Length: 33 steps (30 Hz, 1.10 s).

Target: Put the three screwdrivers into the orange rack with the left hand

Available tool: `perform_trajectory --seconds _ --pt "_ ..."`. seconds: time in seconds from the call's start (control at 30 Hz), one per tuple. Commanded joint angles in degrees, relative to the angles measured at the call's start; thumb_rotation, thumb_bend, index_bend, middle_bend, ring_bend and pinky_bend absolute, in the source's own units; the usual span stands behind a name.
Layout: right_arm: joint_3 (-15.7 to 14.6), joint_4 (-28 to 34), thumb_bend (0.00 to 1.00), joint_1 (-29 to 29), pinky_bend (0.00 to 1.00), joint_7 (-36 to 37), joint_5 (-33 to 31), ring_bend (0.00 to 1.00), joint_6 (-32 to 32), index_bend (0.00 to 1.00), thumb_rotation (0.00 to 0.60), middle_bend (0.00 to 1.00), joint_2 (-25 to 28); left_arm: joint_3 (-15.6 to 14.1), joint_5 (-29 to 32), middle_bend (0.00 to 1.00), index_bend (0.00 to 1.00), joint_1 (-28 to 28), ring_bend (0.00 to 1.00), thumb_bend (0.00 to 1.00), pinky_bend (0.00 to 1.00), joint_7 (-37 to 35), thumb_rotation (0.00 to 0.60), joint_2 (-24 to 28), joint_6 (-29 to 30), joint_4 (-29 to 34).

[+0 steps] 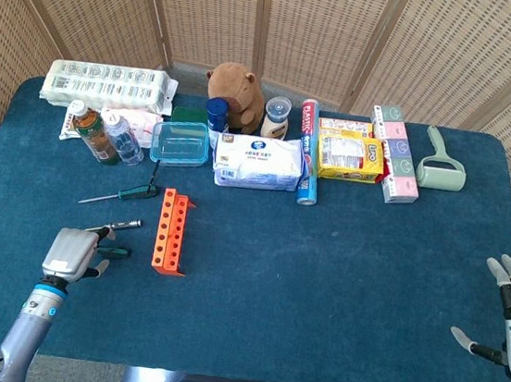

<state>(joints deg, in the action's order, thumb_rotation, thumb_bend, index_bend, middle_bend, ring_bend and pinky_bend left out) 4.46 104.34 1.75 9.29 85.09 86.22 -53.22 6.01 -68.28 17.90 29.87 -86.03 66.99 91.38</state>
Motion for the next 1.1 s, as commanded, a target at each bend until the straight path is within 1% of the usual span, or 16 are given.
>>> perform_trajectory --seconds 0.03,0.27,0.6,0.93,1.1 --pt "0.14 -0.07 0.00 0.05 0.00 0.42 -0.27 0.00 -0.13 0.00 0.600 0.00 0.16 -0.01 1.18 0.89 0.37 0.68 0.79 0.31 0.89 1.16 0.600 -1.17 -0.43 -0.83" --pt "0.27 -0.26 0.00 0.09 0.00 1.87 -0.46 0.00 -0.34 0.00 0.600 0.00 0.58 0.20 3.69 0.89 0.37 1.67 0.79 0.32 0.89 2.83 0.600 -3.41 -0.95 -2.88" --pt "0.34 -0.42 0.00 0.04 0.00 3.11 -0.53 0.00 -0.38 0.00 0.600 0.00 0.97 0.11 5.43 0.89 0.37 2.86 0.79 0.32 0.89 4.41 0.600 -5.16 -1.02 -3.86" --pt "0.38 -0.59 0.00 0.11 0.00 4.12 -0.56 0.00 -0.57 0.00 0.600 0.00 1.24 -0.22 6.50 0.89 0.41 3.67 0.79 0.39 0.89 5.76 0.600 -6.71 -0.44 -4.52" --pt "0.37 -0.63 0.00 0.16 0.00 4.43 -0.47 0.00 -0.66 0.00 0.600 0.00 1.33 -0.50 7.07 0.89 0.45 3.81 0.79 0.45 0.89 6.44 0.600 -7.11 -0.05 -4.73"
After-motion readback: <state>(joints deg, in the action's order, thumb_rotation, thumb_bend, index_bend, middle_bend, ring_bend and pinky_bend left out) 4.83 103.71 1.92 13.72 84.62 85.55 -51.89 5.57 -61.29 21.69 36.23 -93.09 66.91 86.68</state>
